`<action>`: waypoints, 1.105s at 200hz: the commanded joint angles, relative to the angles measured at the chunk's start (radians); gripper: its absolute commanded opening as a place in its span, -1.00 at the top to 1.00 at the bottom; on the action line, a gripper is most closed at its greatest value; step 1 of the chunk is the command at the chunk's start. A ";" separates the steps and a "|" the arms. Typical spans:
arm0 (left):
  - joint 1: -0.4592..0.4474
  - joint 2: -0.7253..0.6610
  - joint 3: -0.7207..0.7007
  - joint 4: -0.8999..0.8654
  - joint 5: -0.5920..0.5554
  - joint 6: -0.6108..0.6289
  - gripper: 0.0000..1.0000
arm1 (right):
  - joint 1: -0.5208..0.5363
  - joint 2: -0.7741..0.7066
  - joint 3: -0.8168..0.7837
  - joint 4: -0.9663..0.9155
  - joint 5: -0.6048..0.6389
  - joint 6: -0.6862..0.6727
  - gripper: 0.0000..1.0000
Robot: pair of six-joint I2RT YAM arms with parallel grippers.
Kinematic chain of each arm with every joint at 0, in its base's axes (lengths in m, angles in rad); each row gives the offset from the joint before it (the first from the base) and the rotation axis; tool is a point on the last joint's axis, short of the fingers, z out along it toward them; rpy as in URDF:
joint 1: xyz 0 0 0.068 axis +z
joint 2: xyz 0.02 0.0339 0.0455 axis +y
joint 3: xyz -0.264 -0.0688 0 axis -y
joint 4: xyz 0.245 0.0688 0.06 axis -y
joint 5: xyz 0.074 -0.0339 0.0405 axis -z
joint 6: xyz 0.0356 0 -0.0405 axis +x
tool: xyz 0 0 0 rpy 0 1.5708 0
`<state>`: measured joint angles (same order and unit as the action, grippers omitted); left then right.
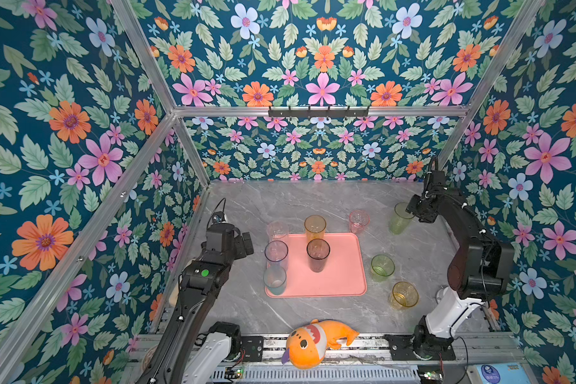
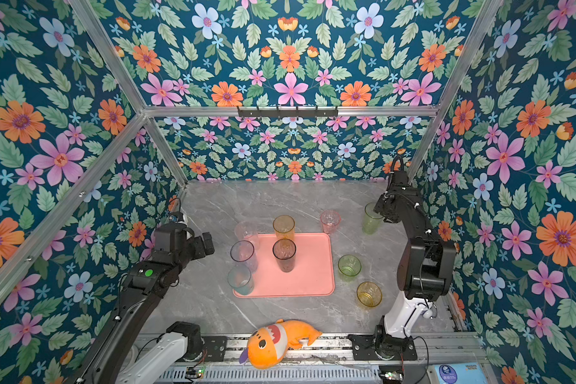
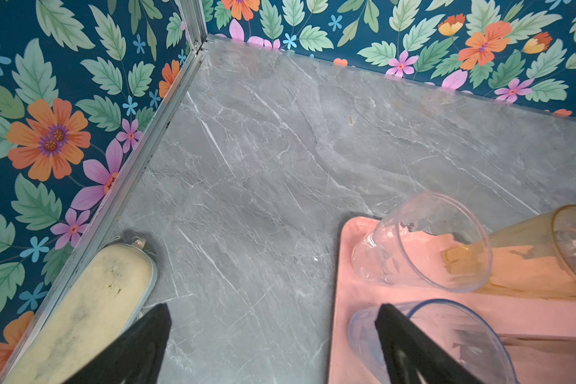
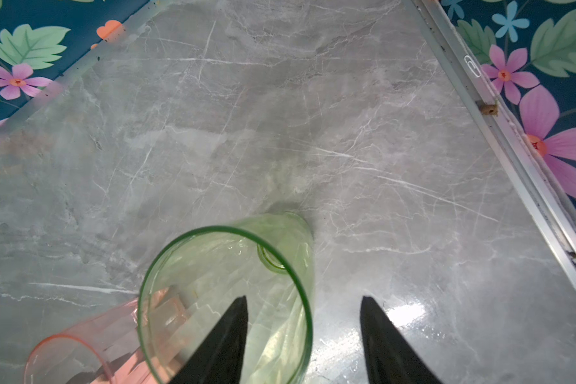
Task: Place the glasses into the tray
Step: Pick up the glass from the top-right of the table.
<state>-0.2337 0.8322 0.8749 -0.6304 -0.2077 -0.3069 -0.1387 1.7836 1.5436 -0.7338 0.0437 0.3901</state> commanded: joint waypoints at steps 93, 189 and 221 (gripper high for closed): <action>0.001 -0.007 -0.002 -0.015 0.004 0.005 -0.99 | -0.001 0.021 -0.003 -0.012 0.004 0.016 0.07; 0.001 -0.016 0.008 -0.029 0.002 0.004 -0.99 | 0.000 0.035 -0.017 0.003 -0.016 0.031 0.32; 0.000 -0.017 0.016 -0.031 0.004 0.004 -0.99 | -0.001 0.037 -0.016 0.004 -0.020 0.029 0.48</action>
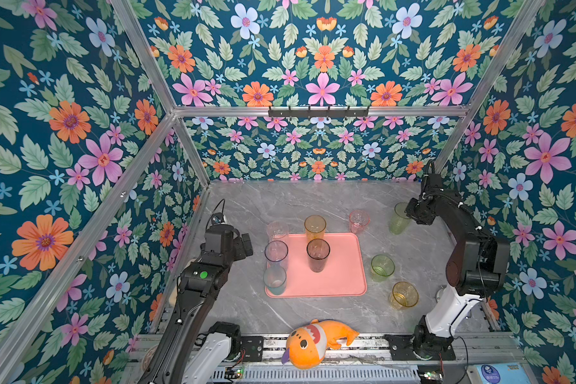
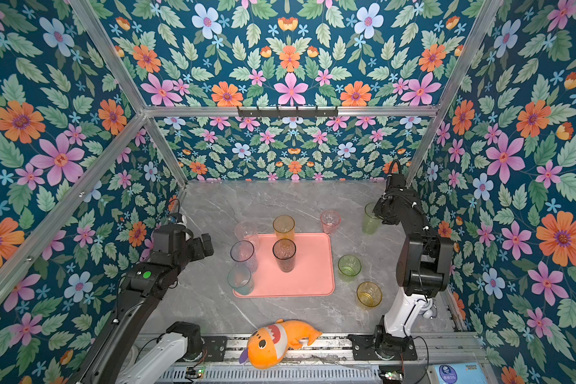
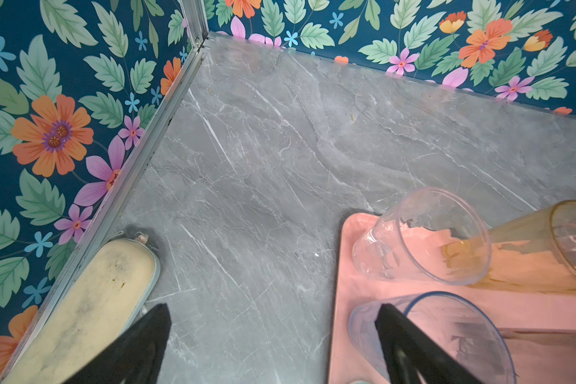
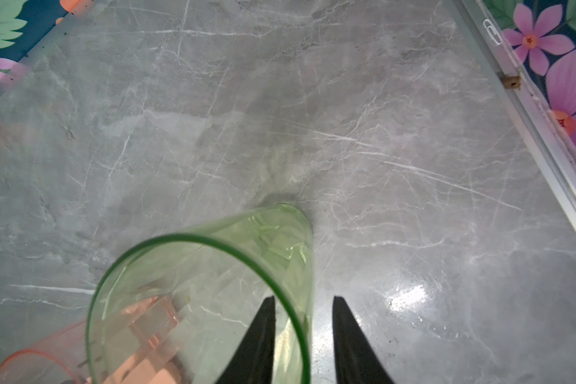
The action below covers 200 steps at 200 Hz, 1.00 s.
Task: Place the glasses into the tray
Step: Pick up the glass from the top-right of the table.
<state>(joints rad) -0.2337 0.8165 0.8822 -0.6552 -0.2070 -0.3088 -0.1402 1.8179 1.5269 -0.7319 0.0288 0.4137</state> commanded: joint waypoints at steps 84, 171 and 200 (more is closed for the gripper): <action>0.002 -0.010 0.007 -0.009 0.004 0.009 -0.99 | 0.001 -0.025 0.009 -0.004 -0.022 -0.013 0.85; 0.001 -0.004 0.015 0.002 0.016 0.004 -0.99 | 0.039 -0.149 0.024 -0.073 -0.045 -0.051 0.91; 0.001 -0.001 0.015 0.009 0.023 0.002 -0.99 | 0.079 -0.218 0.059 -0.120 -0.037 -0.058 0.92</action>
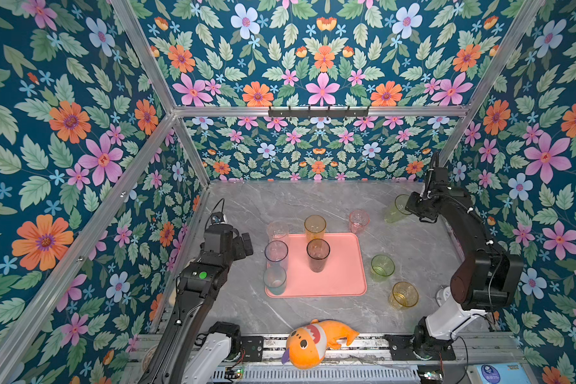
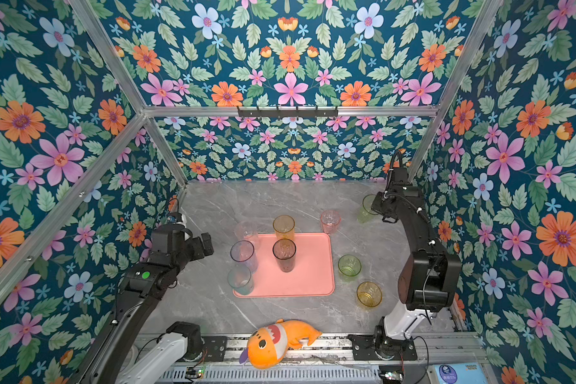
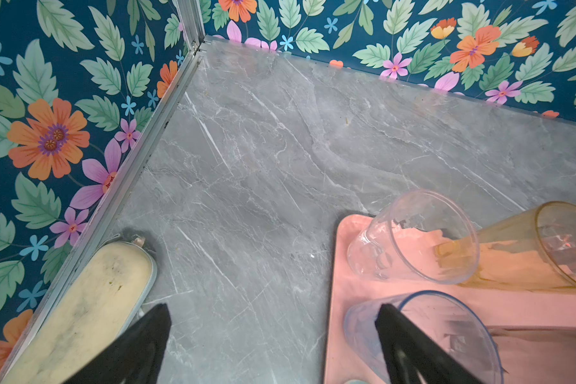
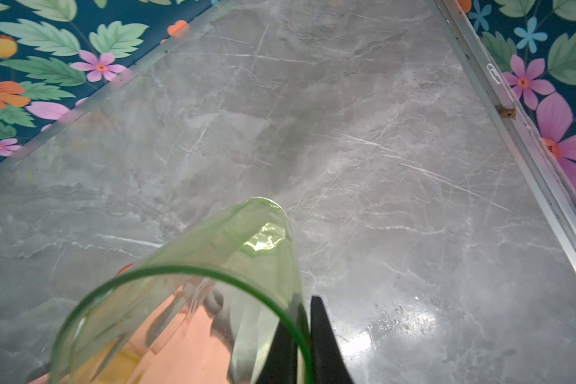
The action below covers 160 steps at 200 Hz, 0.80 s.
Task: Place the glasses into the tray
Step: Pick up the glass from the top-right of the table.
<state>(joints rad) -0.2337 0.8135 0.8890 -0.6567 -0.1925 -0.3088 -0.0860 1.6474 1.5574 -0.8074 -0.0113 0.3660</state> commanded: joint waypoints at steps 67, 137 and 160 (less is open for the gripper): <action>0.001 0.007 0.008 0.019 0.013 0.004 -0.99 | 0.145 -0.190 0.094 -0.128 -0.017 -0.041 0.93; 0.000 0.016 0.005 0.031 -0.003 0.007 -0.99 | 0.438 -0.255 0.145 -0.221 0.117 -0.019 0.93; 0.000 0.015 0.010 0.028 -0.010 0.013 -0.99 | 0.542 -0.243 0.192 -0.277 0.175 -0.023 0.93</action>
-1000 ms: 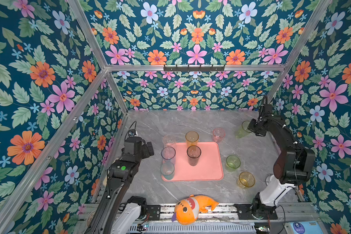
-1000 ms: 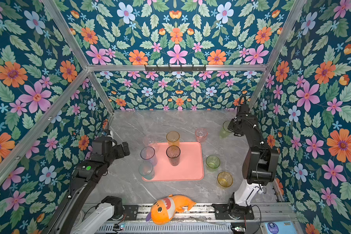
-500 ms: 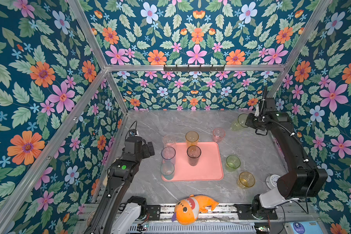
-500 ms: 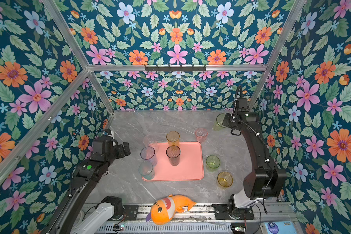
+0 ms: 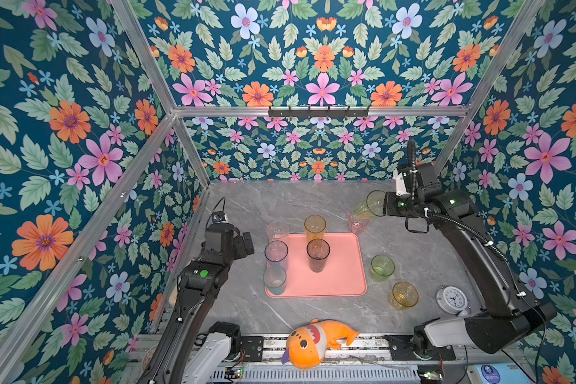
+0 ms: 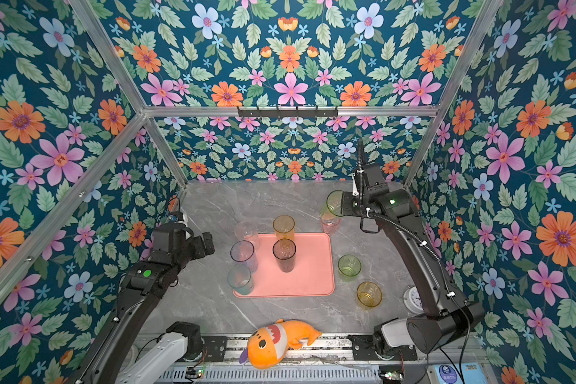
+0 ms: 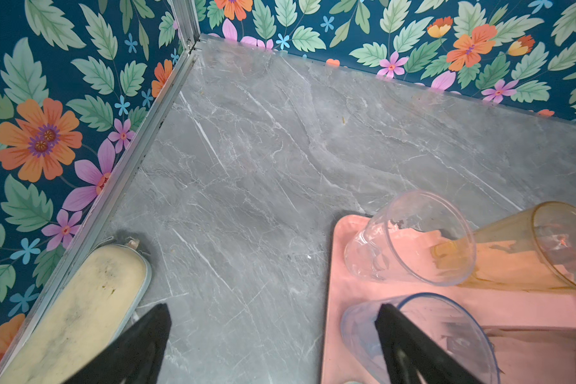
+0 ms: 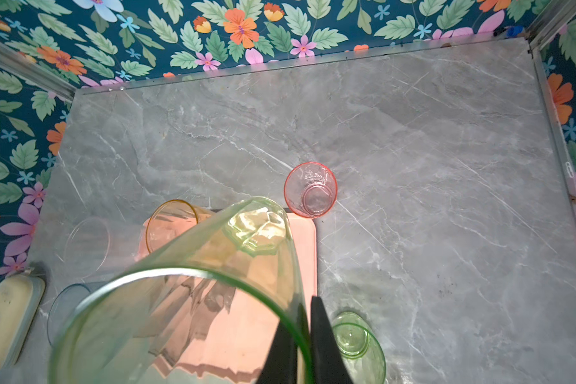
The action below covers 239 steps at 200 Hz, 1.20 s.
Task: Place the glasses into the tray
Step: Pick up the glass from the top-right of the table, then place the glass on the tray.
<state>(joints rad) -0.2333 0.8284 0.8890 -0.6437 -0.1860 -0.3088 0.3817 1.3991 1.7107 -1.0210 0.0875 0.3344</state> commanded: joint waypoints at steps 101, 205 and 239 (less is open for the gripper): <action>0.000 -0.002 -0.019 0.030 -0.009 0.007 -0.99 | 0.318 0.013 0.115 -0.345 0.167 0.060 0.93; 0.000 -0.018 -0.028 0.027 0.003 -0.006 -0.99 | 0.511 -0.040 -0.149 -0.305 0.089 0.216 0.96; 0.001 -0.034 -0.025 0.020 0.001 -0.007 -0.99 | 0.549 -0.044 -0.265 -0.204 0.068 0.259 1.00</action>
<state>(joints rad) -0.2333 0.8013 0.8619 -0.6262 -0.1848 -0.3103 0.9070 1.3560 1.4883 -1.3193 0.1829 0.5323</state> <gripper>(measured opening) 0.993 0.079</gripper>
